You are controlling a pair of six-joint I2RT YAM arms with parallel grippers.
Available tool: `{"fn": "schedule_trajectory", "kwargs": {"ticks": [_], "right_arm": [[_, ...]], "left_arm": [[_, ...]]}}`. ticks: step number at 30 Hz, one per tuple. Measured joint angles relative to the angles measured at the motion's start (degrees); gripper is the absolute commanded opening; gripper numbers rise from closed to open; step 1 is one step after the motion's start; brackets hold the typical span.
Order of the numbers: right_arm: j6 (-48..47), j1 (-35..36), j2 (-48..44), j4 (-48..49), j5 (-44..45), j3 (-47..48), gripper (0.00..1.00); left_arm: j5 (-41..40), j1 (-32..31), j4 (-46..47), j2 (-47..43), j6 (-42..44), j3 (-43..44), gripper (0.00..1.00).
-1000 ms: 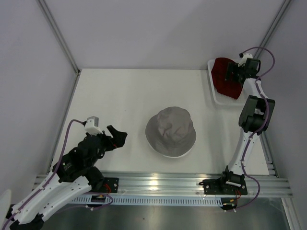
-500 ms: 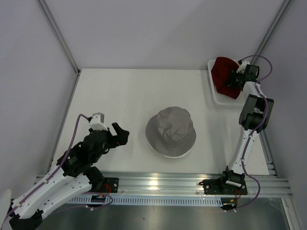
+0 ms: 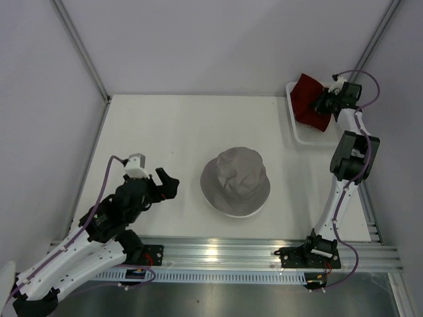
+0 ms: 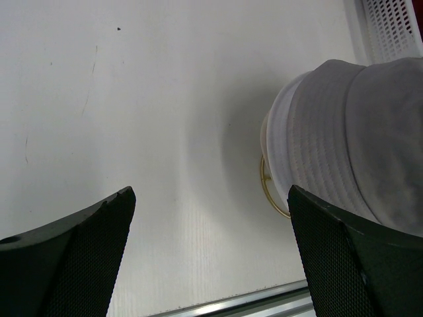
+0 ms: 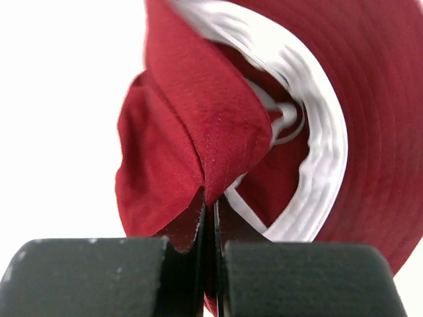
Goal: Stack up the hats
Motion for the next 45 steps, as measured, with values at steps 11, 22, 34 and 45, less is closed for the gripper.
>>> {"fn": "schedule_trajectory", "kwargs": {"ticks": [11, 22, 34, 45], "right_arm": [[45.4, 0.7, -26.5, 32.2, -8.4, -16.6, 0.00], [65.0, 32.7, -44.2, 46.7, -0.7, -30.8, 0.00], [59.3, 56.6, -69.2, 30.6, 25.7, -46.7, 0.00], [62.9, 62.2, -82.3, 13.5, 38.2, -60.8, 0.00]], "left_arm": [[2.4, 0.1, 5.0, 4.5, 2.8, 3.2, 1.00], [1.8, 0.3, 7.4, 2.1, 2.0, 3.2, 0.99], [-6.4, 0.5, -1.0, -15.0, -7.3, 1.1, 1.00], [-8.2, 0.6, -4.5, -19.0, -8.4, -1.0, 0.99]]}}
